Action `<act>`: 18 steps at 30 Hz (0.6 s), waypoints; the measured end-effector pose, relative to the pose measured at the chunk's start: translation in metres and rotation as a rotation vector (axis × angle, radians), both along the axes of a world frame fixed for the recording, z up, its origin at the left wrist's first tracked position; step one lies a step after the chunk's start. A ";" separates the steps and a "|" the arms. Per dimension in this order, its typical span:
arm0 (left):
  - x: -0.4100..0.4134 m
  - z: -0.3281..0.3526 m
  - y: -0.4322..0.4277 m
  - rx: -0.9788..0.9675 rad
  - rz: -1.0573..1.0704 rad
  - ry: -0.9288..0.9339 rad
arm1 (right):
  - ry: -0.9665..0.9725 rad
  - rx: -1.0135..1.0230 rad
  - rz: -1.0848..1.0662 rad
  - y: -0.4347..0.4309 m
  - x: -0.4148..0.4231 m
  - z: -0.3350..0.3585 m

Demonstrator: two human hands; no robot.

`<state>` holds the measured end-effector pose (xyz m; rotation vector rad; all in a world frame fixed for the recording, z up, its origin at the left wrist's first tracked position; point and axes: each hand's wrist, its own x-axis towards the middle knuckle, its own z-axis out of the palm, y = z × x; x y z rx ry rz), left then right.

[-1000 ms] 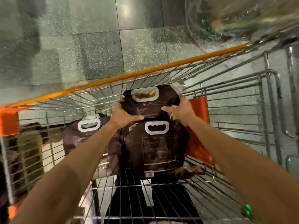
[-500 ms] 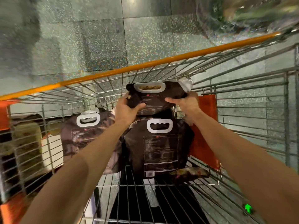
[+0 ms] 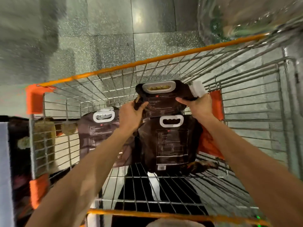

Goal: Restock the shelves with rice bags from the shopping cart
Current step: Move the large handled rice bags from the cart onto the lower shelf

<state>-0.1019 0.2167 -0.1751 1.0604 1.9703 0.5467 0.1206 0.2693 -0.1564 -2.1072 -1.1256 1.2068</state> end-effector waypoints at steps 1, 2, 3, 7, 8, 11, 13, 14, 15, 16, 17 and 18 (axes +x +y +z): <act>-0.006 0.014 -0.007 0.010 -0.003 0.037 | 0.017 0.034 0.018 -0.005 -0.005 0.012; -0.012 0.028 -0.015 0.016 -0.013 0.080 | 0.020 0.070 0.040 -0.011 -0.011 0.024; -0.017 0.039 -0.020 0.007 -0.013 0.130 | 0.018 0.090 0.063 -0.014 -0.017 0.033; -0.063 0.086 -0.054 0.029 -0.014 0.195 | 0.049 0.103 0.205 -0.026 -0.058 0.072; -0.078 0.098 -0.065 0.022 -0.035 0.213 | 0.067 0.079 0.242 -0.030 -0.072 0.079; -0.114 0.123 -0.093 -0.058 -0.049 0.208 | 0.166 -0.020 0.329 -0.040 -0.109 0.095; -0.140 0.136 -0.117 -0.069 -0.076 0.331 | 0.261 -0.114 0.368 -0.054 -0.137 0.092; -0.144 0.136 -0.123 -0.067 -0.102 0.409 | 0.278 -0.164 0.378 -0.057 -0.143 0.088; -0.153 0.136 -0.131 -0.077 -0.110 0.472 | 0.286 -0.209 0.395 -0.062 -0.153 0.081; -0.162 0.135 -0.142 -0.078 -0.120 0.497 | 0.299 -0.259 0.407 -0.068 -0.164 0.072; -0.168 0.129 -0.149 -0.089 -0.136 0.497 | 0.311 -0.310 0.406 -0.074 -0.171 0.062; -0.174 0.122 -0.158 -0.106 -0.146 0.488 | 0.323 -0.351 0.411 -0.083 -0.178 0.052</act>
